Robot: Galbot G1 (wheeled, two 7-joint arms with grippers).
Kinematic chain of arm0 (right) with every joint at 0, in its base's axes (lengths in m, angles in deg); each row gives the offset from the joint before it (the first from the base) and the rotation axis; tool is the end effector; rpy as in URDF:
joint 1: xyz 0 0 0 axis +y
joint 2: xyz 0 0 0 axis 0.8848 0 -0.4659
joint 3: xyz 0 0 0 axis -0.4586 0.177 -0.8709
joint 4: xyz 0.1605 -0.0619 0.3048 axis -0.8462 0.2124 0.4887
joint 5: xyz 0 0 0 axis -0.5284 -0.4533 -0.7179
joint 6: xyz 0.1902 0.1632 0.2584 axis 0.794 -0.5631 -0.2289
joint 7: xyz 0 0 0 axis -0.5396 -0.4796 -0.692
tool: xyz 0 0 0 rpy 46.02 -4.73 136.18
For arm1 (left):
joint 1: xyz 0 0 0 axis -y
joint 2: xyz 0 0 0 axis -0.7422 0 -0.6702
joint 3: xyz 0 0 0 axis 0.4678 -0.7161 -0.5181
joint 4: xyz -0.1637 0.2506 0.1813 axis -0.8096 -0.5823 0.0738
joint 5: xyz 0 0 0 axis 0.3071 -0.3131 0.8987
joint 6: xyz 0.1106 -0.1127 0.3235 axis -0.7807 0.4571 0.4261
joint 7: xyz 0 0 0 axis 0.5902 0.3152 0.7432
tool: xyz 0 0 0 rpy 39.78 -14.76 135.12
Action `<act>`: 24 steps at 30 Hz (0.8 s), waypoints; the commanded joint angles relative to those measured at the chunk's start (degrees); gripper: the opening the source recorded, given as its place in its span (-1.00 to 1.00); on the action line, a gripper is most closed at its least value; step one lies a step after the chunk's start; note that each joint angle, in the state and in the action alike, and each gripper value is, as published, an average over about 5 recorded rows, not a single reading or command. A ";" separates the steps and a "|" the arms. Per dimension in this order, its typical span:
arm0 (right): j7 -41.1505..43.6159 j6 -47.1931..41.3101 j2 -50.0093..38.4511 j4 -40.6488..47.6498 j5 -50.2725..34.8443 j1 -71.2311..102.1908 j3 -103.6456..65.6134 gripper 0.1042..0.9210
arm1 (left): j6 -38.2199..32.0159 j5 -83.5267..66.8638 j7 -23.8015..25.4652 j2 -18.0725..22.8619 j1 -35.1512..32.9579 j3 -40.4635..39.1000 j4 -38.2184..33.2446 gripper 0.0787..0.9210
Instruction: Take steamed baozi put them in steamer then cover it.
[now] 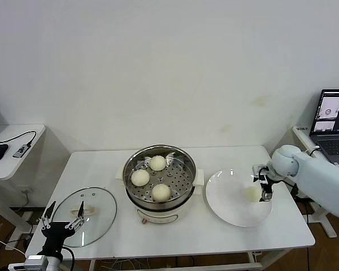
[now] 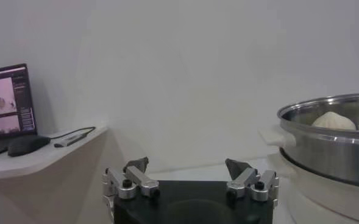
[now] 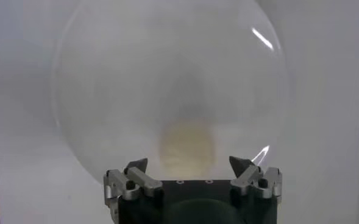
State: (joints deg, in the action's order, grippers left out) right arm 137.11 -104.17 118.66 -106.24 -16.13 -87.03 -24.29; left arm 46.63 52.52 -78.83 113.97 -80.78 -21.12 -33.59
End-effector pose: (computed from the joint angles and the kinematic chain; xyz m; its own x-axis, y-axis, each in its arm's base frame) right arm 0.5148 -0.1717 -0.2265 -0.2097 0.0232 0.9775 -0.9778 -0.0120 -0.2094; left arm 0.1509 0.1265 -0.3083 -0.9894 -0.1116 0.0927 -0.0940 0.9798 0.1766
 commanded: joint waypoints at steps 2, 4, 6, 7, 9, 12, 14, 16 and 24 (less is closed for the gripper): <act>-1.06 0.47 3.38 5.91 3.55 4.75 -4.18 0.76 | 0.01 -0.02 -0.01 0.05 0.09 0.02 0.14 0.77; -1.38 0.47 3.95 6.56 3.78 4.95 -4.60 0.76 | 0.01 0.00 -0.01 0.08 0.09 0.00 0.14 0.77; -1.53 0.39 4.32 6.89 3.95 5.05 -4.87 0.74 | 0.01 0.01 -0.01 0.08 0.08 0.01 0.17 0.77; -1.53 0.32 4.44 6.95 4.03 5.08 -4.93 0.73 | 0.01 0.01 -0.02 0.08 0.07 0.02 0.17 0.77; -1.50 0.13 4.60 6.98 4.10 5.09 -5.01 0.69 | 0.00 0.01 -0.02 0.09 0.05 0.04 0.17 0.77; -1.29 -0.04 4.60 6.85 3.95 4.87 -5.07 0.58 | -0.02 0.01 -0.02 0.17 0.00 0.04 0.09 0.77; -1.12 -0.11 4.44 6.60 3.52 4.43 -4.90 0.50 | -0.02 0.02 -0.01 0.21 -0.03 0.03 0.02 0.77; -0.95 -0.22 4.19 6.14 2.89 3.69 -4.48 0.38 | -0.04 0.02 -0.01 0.22 -0.02 0.03 -0.01 0.77; 0.05 -2.03 1.46 0.31 -2.72 -4.14 0.01 0.18 | -0.07 0.01 0.02 0.05 0.23 -0.19 0.24 0.77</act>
State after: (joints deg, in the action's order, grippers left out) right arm 136.87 -105.17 121.40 -102.20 -14.84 -85.24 -27.15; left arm 46.59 52.53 -78.85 114.14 -80.66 -21.16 -33.49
